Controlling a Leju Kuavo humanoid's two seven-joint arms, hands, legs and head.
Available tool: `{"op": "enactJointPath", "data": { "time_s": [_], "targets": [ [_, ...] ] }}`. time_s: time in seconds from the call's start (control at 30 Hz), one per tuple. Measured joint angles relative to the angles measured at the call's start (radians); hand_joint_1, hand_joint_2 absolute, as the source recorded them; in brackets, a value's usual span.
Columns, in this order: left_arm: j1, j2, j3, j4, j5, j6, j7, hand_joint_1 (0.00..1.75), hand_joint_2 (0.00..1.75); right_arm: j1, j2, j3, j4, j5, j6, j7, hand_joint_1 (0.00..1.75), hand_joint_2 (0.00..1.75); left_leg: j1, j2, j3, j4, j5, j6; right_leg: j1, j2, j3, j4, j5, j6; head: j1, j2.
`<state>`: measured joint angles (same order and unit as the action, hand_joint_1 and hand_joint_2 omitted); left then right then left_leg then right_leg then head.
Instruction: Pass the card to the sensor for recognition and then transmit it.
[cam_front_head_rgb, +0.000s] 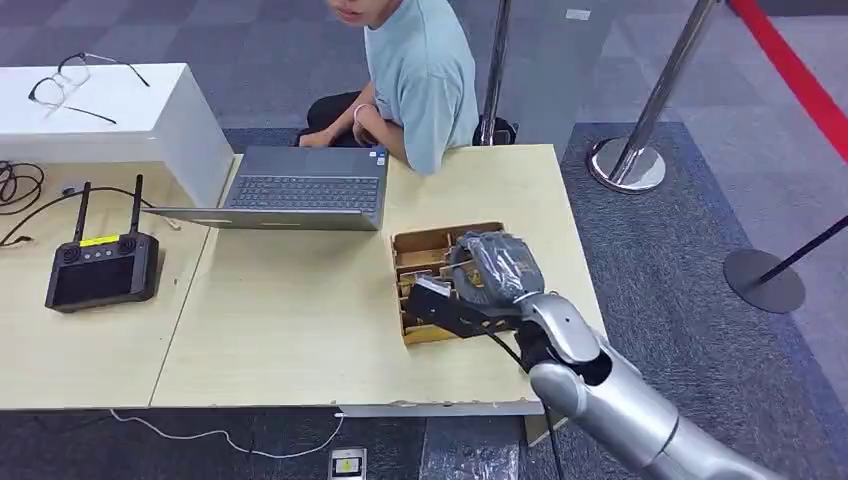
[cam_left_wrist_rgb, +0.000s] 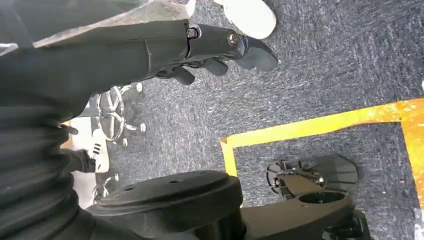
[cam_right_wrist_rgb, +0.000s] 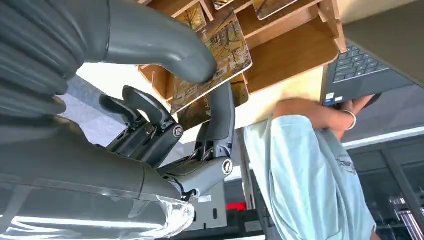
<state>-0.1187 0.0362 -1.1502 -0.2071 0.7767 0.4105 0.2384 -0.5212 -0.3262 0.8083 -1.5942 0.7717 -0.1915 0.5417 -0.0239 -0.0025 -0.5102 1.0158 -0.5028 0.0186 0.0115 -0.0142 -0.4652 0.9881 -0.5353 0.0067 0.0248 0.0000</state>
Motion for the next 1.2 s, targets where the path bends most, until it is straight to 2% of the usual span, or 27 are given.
{"op": "enactJointPath", "data": {
  "time_s": [0.4, 1.2],
  "targets": [
    [0.000, 0.000, 0.000, 0.000, -0.005, 0.000, 0.000, 0.00, 1.75, -0.005, 0.003, 0.007, 0.005, -0.021, 0.002, -0.003, 1.75, 1.75, 0.000, 0.000, 0.000, 0.000, 0.000, 0.000, 0.000, 0.000, 0.000, 0.000, 0.000, 0.000, 0.000, 0.000],
    [0.000, 0.000, 0.000, 0.000, -0.012, 0.000, -0.011, 0.00, 1.75, -0.093, 0.028, 0.034, 0.011, -0.025, 0.019, -0.010, 1.75, 1.75, 0.000, 0.000, 0.000, 0.000, 0.000, 0.000, 0.000, 0.000, 0.000, 0.000, 0.000, 0.000, 0.000, 0.000]
  ]
}}
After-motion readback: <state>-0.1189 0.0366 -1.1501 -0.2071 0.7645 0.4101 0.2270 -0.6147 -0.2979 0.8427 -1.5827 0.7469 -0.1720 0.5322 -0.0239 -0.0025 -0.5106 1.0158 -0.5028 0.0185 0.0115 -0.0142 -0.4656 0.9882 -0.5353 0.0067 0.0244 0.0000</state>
